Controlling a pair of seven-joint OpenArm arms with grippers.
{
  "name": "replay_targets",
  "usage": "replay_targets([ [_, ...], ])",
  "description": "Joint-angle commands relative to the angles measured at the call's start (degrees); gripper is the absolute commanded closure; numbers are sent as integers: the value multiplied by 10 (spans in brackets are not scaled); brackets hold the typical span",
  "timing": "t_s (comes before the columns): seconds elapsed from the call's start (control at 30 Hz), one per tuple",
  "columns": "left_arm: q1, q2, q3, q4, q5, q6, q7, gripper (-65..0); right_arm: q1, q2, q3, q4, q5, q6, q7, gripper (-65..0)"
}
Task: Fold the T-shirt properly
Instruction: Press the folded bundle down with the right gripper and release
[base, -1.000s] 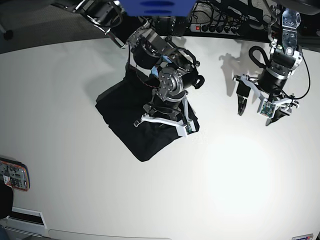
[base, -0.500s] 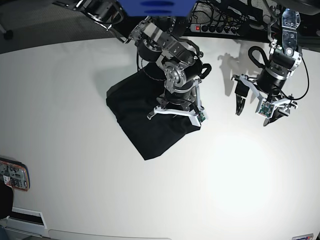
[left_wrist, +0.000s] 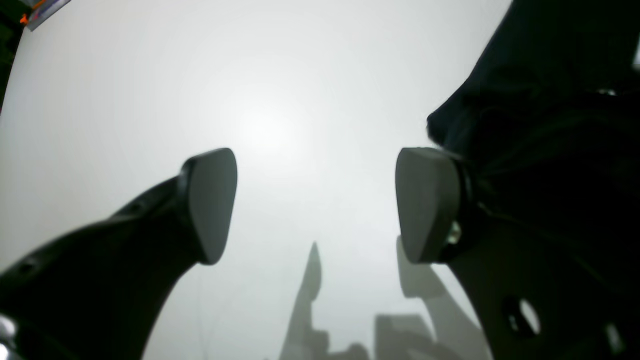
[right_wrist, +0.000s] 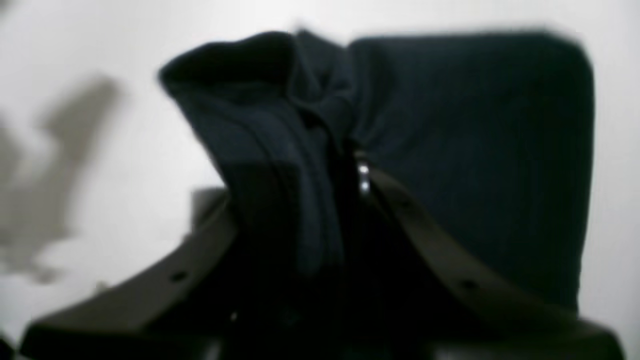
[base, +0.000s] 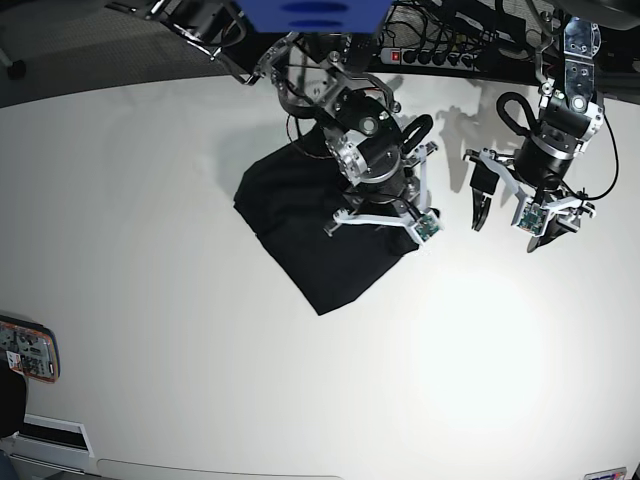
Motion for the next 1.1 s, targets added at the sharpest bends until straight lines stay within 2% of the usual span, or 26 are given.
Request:
replay_targets([
  [0.0, -3, -7, -5, 10, 1, 1, -13, -481, 9, -11, 0, 20, 9, 3, 18, -121],
  [0.27, -2, -8, -5, 10, 1, 1, -13, -481, 9, -11, 1, 18, 23, 8, 14, -134],
  [0.4, -2, -8, -5, 10, 1, 1, -13, -481, 9, -10, 2, 5, 23, 77, 16, -134],
  [0.47, -3, -8, -5, 10, 1, 1, -13, -481, 9, -10, 3, 5, 23, 89, 18, -145],
  [0.6, -3, -8, -5, 10, 1, 1, -13, -481, 9, -10, 1, 6, 23, 92, 18, -253],
  [0.63, -3, -8, -5, 10, 1, 1, -13, -481, 9, -10, 1, 6, 23, 98, 17, -282],
  [0.73, -3, -8, -5, 10, 2, 1, -13, -481, 5, -10, 4, 10, 23, 141, 18, -393],
  [0.83, -3, -8, -5, 10, 2, 1, -13, -481, 5, -10, 4, 10, 22, 143, 15, -481],
  [0.93, -3, -8, -5, 10, 2, 1, -13, -481, 5, -10, 4, 10, 22, 143, 17, -523],
  [1.07, -3, -8, -5, 10, 2, 1, -13, -481, 1, -10, -2, 7, 22, 142, 14, -533],
])
